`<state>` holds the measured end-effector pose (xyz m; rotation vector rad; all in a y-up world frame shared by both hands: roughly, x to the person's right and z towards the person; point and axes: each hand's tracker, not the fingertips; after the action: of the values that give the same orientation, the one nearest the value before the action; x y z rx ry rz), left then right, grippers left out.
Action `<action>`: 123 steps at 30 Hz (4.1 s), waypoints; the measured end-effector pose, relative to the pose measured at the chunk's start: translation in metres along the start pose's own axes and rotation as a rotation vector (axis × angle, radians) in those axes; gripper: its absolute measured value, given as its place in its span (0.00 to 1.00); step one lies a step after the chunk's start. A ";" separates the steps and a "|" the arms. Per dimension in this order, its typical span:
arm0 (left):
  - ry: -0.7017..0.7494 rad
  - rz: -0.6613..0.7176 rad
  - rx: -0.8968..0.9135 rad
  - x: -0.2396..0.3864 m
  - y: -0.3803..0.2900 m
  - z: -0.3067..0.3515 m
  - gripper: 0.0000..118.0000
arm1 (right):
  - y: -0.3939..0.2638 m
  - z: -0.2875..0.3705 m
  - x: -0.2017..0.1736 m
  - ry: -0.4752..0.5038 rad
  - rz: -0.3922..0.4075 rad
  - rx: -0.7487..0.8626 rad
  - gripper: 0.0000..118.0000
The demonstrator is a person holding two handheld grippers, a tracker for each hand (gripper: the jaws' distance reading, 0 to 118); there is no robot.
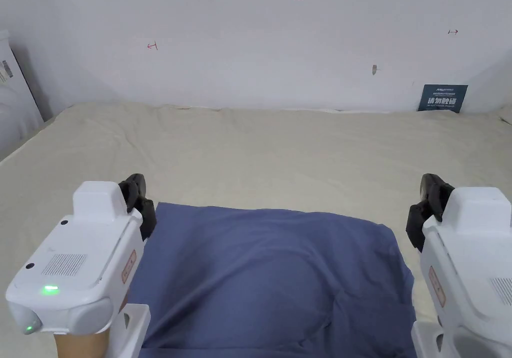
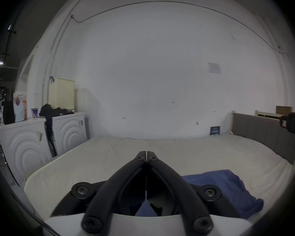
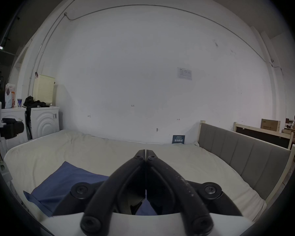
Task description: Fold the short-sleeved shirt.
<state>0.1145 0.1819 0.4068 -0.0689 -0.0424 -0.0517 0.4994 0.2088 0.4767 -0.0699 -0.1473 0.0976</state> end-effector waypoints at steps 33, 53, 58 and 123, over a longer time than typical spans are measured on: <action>0.102 0.217 -0.917 -0.108 -0.224 -0.008 0.58 | -0.061 -0.016 -0.001 0.002 -0.027 -0.220 0.01; 0.039 0.184 -0.766 -0.093 -0.186 -0.004 0.06 | -0.238 -0.007 0.047 -0.019 -0.150 -0.798 0.81; 0.037 0.173 -0.773 -0.089 -0.183 -0.004 0.06 | -0.250 -0.018 0.044 0.019 -0.120 -0.822 0.17; 0.002 0.067 -0.099 0.013 -0.008 -0.035 0.01 | -0.024 -0.027 0.011 -0.061 -0.043 -0.107 0.07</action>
<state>0.1284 0.1713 0.3729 -0.1696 -0.0352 0.0133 0.5166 0.1844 0.4537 -0.1703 -0.2152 0.0485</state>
